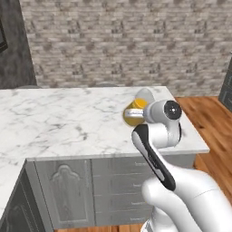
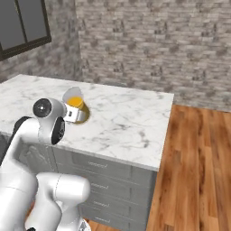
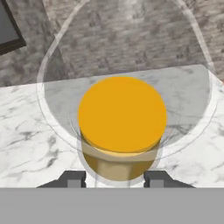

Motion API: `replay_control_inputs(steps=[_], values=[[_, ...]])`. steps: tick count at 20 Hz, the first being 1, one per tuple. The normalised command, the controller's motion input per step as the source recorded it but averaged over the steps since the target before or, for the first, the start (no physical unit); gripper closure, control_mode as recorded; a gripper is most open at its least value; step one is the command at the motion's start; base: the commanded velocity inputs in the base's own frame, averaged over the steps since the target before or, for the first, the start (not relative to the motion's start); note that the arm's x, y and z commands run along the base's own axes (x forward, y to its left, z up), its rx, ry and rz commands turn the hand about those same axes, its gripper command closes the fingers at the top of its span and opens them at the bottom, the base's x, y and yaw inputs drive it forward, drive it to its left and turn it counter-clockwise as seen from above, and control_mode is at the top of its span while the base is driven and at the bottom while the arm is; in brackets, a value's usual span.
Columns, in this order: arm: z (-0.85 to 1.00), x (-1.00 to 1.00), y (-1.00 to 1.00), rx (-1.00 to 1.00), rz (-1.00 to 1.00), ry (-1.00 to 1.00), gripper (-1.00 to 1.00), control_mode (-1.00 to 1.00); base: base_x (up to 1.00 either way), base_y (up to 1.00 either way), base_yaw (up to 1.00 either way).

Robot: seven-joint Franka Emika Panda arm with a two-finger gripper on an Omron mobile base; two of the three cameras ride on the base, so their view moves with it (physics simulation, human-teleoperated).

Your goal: Place the pitcher and cup on the dining counter for serving.

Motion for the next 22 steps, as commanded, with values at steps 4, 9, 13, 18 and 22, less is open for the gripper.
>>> replay_control_inputs(steps=[4, 9, 13, 18, 22], values=[[-0.01, 0.84, -0.07, -0.02, 0.15, 0.18, 1.0, -1.0, 0.0, 0.0, 0.0], [-0.1, 0.92, -0.23, -0.01, 0.35, 0.27, 1.0, -1.0, 0.0, 0.0, 0.0], [-0.12, 0.73, -0.2, -0.04, 0.4, 0.22, 1.0, -1.0, 0.0, 0.0, 0.0], [-0.06, 0.1, 0.05, -0.15, 0.23, 0.02, 1.0, -1.0, 0.0, 0.0, 0.0], [-0.23, 0.22, 0.28, -0.15, 0.1, -0.06, 1.0, -1.0, 0.0, 0.0, 0.0]])
